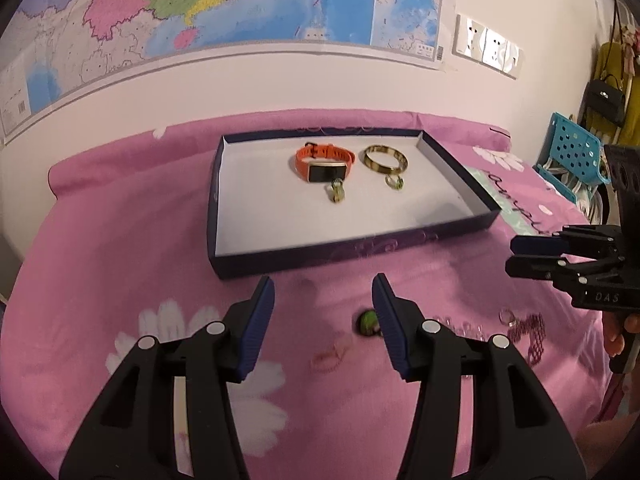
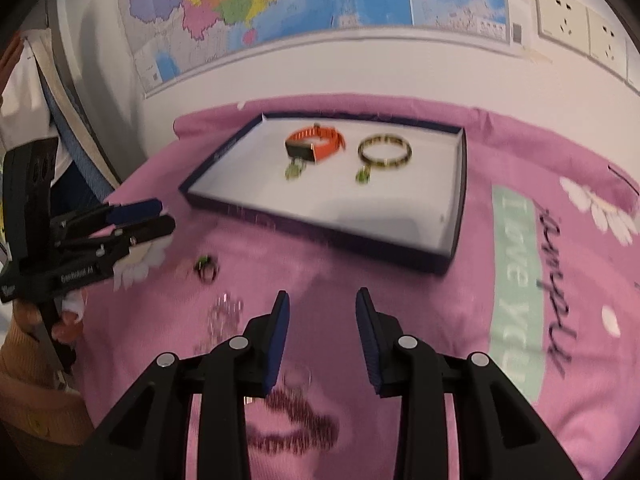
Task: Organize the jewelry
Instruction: 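Move the right gripper to the purple beaded bracelet and close on it, then lift the purple bracelet with the right gripper while the left gripper grasps the pink translucent ring, then drop the pink ring into the box with the left gripper while the right releases the bracelet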
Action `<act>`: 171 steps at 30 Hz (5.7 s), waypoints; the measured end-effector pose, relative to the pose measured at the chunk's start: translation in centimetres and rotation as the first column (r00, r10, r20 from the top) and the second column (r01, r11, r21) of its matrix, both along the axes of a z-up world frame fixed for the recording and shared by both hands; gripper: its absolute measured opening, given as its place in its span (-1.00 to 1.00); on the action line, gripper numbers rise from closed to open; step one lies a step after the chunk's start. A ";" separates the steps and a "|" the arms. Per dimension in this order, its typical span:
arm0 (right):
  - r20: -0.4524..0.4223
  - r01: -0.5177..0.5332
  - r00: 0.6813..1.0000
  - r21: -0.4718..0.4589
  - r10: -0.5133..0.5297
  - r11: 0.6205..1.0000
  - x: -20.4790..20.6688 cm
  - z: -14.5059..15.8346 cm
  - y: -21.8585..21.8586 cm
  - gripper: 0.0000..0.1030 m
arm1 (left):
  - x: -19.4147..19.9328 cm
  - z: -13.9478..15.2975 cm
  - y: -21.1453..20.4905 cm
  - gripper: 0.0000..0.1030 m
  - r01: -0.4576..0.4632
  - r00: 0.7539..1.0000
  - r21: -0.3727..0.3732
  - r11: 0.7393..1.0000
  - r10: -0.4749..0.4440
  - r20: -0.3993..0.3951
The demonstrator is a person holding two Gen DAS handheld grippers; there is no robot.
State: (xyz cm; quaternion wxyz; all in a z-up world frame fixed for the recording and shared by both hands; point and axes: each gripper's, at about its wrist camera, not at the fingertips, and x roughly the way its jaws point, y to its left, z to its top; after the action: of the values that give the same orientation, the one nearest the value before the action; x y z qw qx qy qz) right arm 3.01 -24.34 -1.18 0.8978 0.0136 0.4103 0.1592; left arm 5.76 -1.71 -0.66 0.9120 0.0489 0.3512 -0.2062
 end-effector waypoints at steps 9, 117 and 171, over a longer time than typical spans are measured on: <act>-0.045 0.014 0.999 -0.001 -0.014 1.000 -2.8 -1.6 -0.3 -0.29 | -1.9 -0.9 -0.3 -0.02 0.027 1.000 0.012 1.000 -0.027 -0.010; 0.058 -0.119 0.991 0.040 0.116 0.992 -2.9 2.4 2.8 -0.97 | -1.5 -0.3 -0.6 -0.93 0.090 0.993 -0.020 0.996 -0.091 -0.074; 0.053 0.002 0.999 0.096 -0.007 0.995 10.9 2.0 1.2 -0.97 | 7.9 0.2 -5.0 -0.93 0.081 0.994 0.013 0.997 -0.080 -0.077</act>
State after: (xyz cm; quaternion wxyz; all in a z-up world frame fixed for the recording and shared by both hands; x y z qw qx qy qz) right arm 13.90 -23.17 0.80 0.9071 0.0533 0.3782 0.1771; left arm 13.66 -6.72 -0.49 0.8884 0.0623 0.3852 -0.2419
